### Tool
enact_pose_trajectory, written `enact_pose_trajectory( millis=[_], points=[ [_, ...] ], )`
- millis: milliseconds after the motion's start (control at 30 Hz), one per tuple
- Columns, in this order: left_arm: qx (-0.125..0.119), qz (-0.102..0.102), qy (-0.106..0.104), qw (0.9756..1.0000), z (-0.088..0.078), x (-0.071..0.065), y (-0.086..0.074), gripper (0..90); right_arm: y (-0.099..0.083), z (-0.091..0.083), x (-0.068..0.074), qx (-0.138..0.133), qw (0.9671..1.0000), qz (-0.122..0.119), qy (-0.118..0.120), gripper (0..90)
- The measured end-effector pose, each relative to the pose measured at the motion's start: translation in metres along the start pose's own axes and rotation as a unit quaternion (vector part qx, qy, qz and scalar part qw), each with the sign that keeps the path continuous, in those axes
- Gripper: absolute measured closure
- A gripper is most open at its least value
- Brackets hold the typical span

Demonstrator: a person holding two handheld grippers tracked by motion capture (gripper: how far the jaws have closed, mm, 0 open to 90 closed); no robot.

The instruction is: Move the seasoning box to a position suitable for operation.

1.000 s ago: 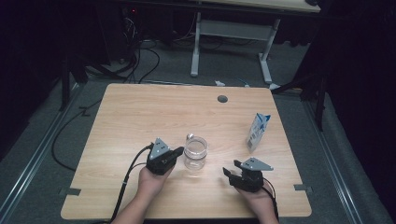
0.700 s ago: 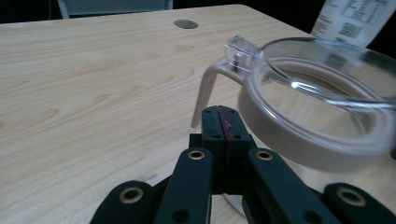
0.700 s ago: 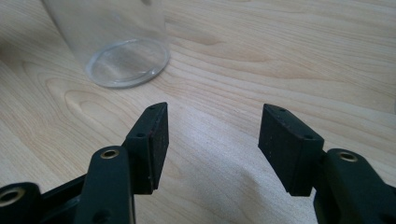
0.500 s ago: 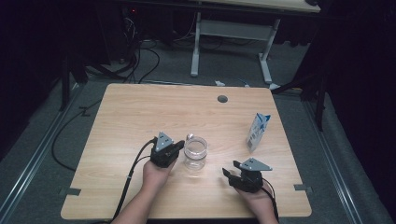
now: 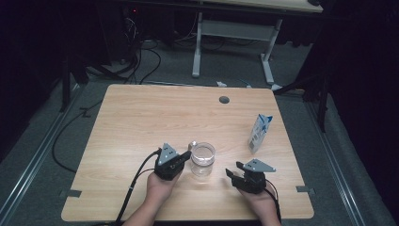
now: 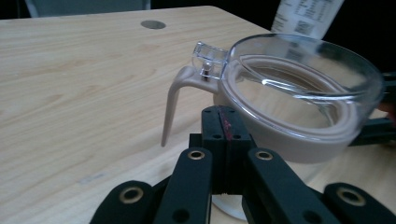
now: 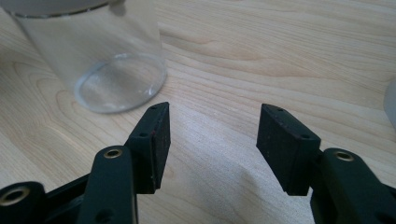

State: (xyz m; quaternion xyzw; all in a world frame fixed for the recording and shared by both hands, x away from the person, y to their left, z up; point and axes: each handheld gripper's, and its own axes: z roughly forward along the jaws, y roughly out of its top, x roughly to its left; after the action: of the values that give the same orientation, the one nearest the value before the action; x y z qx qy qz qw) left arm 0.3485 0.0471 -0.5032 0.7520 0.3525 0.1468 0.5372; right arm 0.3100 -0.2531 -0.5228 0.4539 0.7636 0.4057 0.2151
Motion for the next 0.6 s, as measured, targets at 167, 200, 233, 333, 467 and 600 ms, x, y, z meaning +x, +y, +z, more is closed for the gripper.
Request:
enact_pose_trajectory(
  millis=[167, 200, 233, 333, 467, 600],
  points=[
    [-0.002, 0.005, -0.013, 0.9999, -0.003, -0.012, -0.004, 90.0, 0.0, -0.001, 0.0, -0.004, 1.0, 0.001, -0.004, 50.5],
    [-0.001, 0.006, -0.014, 0.9999, -0.004, -0.013, -0.005, 90.0, 0.001, -0.001, 0.001, -0.007, 1.0, 0.002, -0.003, 53.2],
    [0.0, 0.006, -0.011, 0.9999, -0.006, -0.012, -0.006, 90.0, 0.001, -0.002, 0.002, -0.011, 0.9999, 0.003, -0.003, 57.9],
    [0.002, 0.0, 0.006, 1.0, -0.016, -0.004, -0.011, 90.0, 0.005, -0.004, 0.006, -0.024, 0.9997, -0.006, -0.007, 77.3],
    [0.01, 0.005, 0.041, 0.9991, -0.038, 0.012, -0.019, 90.0, 0.015, -0.003, 0.013, -0.048, 0.9987, -0.006, -0.014, 90.0],
    [0.012, 0.005, 0.061, 0.998, -0.057, 0.023, -0.031, 90.0, 0.026, 0.003, 0.024, -0.056, 0.9981, -0.019, -0.015, 90.0]
  ],
)
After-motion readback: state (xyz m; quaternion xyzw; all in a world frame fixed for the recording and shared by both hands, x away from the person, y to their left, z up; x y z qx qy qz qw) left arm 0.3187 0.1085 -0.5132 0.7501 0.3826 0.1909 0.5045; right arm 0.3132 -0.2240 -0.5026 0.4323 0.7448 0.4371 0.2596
